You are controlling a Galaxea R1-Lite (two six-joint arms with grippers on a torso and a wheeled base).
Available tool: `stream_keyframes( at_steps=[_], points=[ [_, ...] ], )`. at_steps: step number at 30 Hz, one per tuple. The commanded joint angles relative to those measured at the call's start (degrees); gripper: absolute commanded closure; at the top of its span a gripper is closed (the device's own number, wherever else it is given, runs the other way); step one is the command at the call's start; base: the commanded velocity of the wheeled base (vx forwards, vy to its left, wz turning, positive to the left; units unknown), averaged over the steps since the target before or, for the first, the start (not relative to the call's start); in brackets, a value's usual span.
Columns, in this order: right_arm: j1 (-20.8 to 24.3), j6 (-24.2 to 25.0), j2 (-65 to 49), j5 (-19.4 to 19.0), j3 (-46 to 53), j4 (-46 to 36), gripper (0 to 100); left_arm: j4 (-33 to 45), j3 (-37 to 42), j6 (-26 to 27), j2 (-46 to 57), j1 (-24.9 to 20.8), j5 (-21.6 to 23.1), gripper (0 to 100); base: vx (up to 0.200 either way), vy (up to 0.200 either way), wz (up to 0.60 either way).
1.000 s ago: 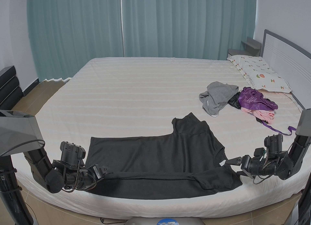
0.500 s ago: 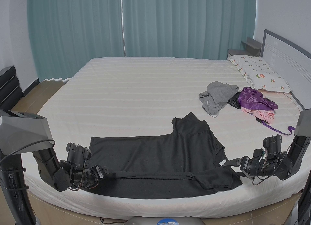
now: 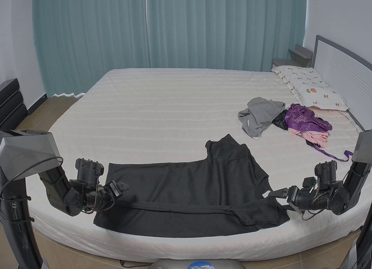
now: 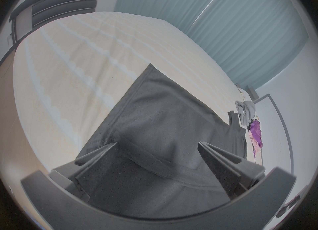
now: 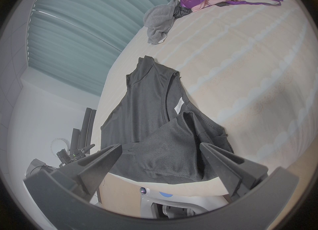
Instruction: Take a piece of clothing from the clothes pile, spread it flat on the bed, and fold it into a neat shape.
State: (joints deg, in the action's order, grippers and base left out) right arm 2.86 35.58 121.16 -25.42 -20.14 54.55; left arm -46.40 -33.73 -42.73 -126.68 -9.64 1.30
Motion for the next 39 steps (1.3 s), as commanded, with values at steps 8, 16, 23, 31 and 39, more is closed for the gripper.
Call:
stream_keyframes(
  at_steps=[8, 16, 23, 31, 39],
  points=[
    [0.04, 0.01, 0.21, 0.02, 0.01, 0.03, 0, -0.45, -4.68, -4.38, -0.93, 4.81, 0.89, 0, 0.000, 0.000, 0.00],
    [0.04, 0.01, 0.30, 0.02, 0.19, 0.03, 0, -0.01, -5.73, -8.07, 0.03, 8.06, 3.71, 0, 0.000, 0.000, 0.00],
    [-0.05, -0.08, 0.39, 0.10, 0.36, 0.03, 0, 0.17, -0.02, -5.35, 2.06, 6.83, 5.38, 0, 0.000, 0.000, 0.00],
    [0.04, -0.08, 0.21, 0.10, 0.19, 0.03, 0, -0.01, 4.55, -5.44, 5.66, -0.11, 5.73, 0, 0.000, 0.000, 0.00],
    [0.04, -0.16, 0.30, 0.10, 0.28, 0.03, 0, 0.25, 6.75, -5.44, 5.84, -6.00, 4.94, 0, 0.000, 0.000, 0.00]
  ],
)
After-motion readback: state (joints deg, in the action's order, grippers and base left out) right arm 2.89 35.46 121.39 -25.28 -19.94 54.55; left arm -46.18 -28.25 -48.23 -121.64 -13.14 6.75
